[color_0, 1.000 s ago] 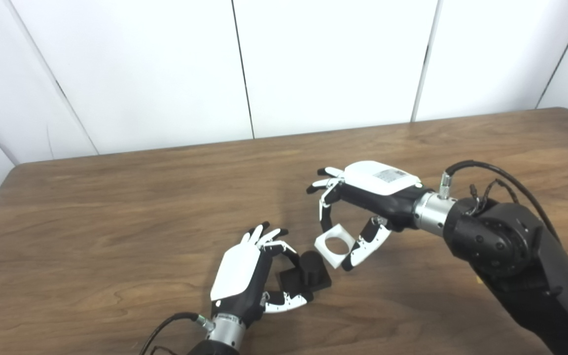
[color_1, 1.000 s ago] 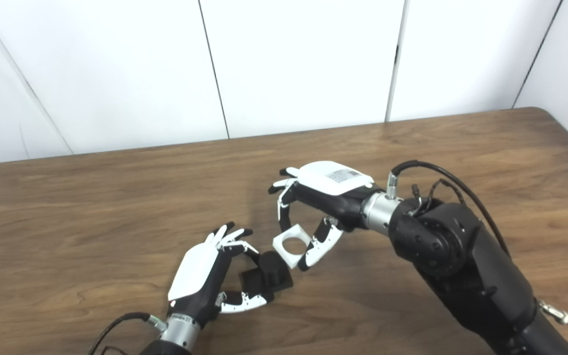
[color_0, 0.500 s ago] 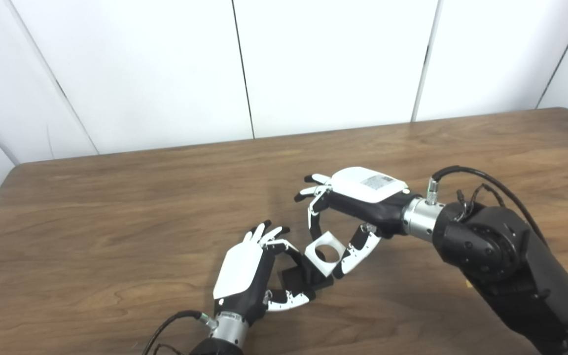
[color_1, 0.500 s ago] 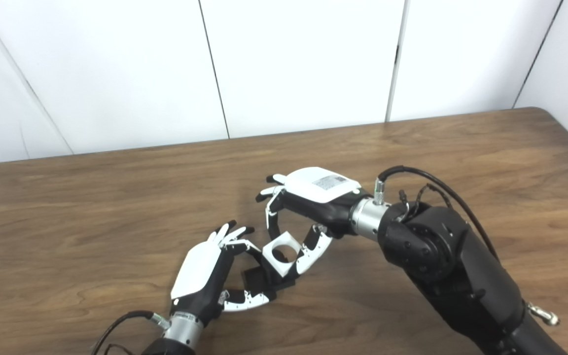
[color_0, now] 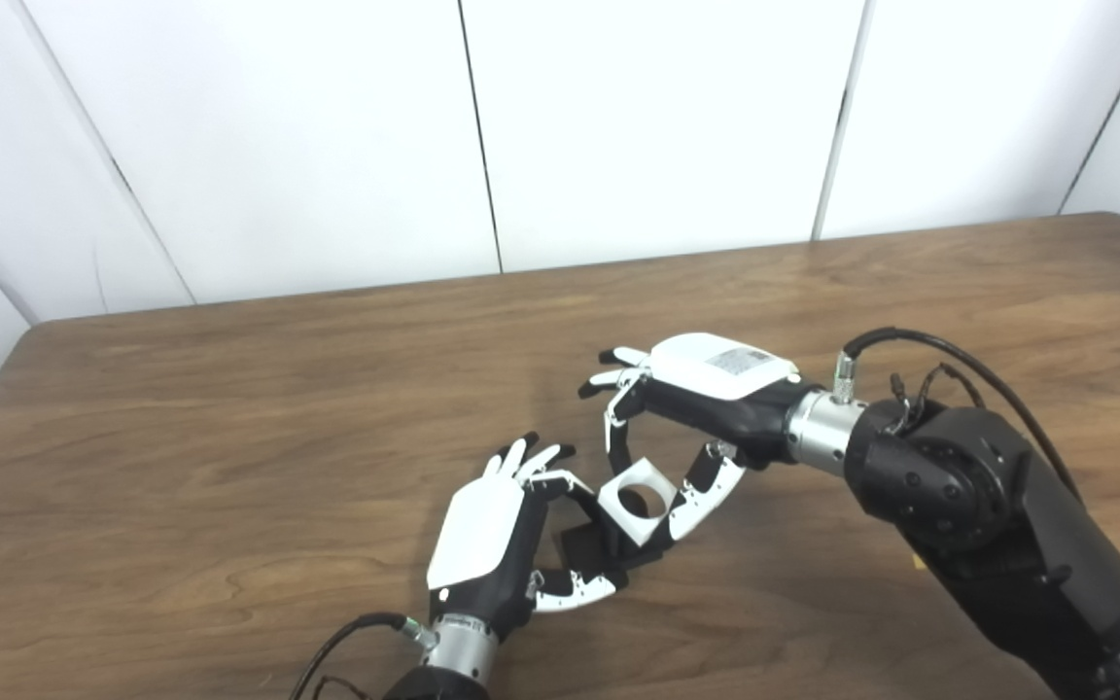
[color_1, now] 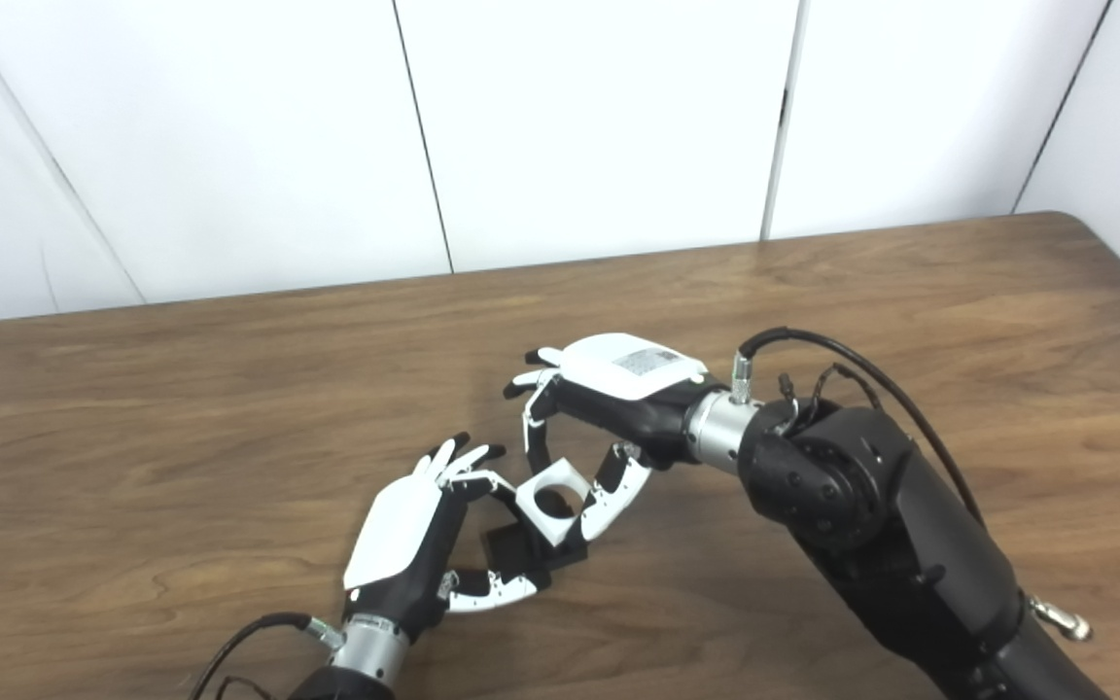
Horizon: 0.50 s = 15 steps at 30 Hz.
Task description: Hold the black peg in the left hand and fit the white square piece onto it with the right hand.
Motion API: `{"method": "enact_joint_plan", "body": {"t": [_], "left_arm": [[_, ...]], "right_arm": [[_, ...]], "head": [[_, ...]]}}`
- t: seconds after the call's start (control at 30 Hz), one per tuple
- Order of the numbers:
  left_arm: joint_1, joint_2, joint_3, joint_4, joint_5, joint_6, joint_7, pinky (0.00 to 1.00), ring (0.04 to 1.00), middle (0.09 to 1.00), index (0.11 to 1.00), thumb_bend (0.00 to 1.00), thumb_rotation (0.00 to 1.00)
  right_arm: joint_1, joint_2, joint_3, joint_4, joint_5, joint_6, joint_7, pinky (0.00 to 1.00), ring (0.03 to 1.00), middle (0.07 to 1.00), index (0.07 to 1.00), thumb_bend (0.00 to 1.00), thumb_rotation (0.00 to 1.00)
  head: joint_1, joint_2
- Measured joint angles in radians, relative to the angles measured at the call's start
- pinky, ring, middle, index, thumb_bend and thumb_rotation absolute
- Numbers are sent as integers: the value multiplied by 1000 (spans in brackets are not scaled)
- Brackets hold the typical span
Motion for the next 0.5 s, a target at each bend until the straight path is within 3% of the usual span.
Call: {"method": "enact_joint_plan", "body": {"t": [0.5], "left_arm": [[-2, -19, -27, 2, 12, 16, 7, 1000, 991, 894, 493, 517, 62]], "right_arm": [[0, -1, -4, 32, 1, -3, -1, 919, 1000, 924, 492, 524, 150]], "head": [[15, 0]]}}
